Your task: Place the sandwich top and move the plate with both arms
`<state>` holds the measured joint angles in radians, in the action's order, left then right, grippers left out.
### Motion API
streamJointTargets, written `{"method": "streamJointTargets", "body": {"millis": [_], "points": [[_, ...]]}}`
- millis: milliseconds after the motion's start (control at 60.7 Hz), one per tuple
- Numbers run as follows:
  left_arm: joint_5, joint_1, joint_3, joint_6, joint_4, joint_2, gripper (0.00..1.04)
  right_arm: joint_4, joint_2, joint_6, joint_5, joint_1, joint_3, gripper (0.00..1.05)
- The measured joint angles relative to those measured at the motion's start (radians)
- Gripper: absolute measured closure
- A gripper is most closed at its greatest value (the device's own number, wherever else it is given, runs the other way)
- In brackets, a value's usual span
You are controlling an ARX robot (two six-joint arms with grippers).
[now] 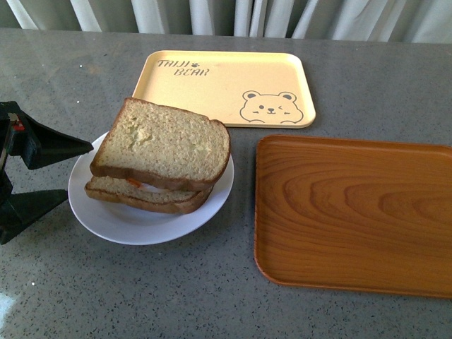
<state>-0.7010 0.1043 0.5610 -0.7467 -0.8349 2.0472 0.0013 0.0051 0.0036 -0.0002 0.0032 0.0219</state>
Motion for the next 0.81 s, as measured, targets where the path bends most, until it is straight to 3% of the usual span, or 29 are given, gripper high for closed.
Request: {"method": "streamJointTargets", "body": {"millis": [807], "points": [[0.001, -0.034, 0.094, 0.000, 0.100, 0.035, 0.10, 0.000, 0.000, 0.000, 0.000, 0.000, 0.000, 0.09]]}}
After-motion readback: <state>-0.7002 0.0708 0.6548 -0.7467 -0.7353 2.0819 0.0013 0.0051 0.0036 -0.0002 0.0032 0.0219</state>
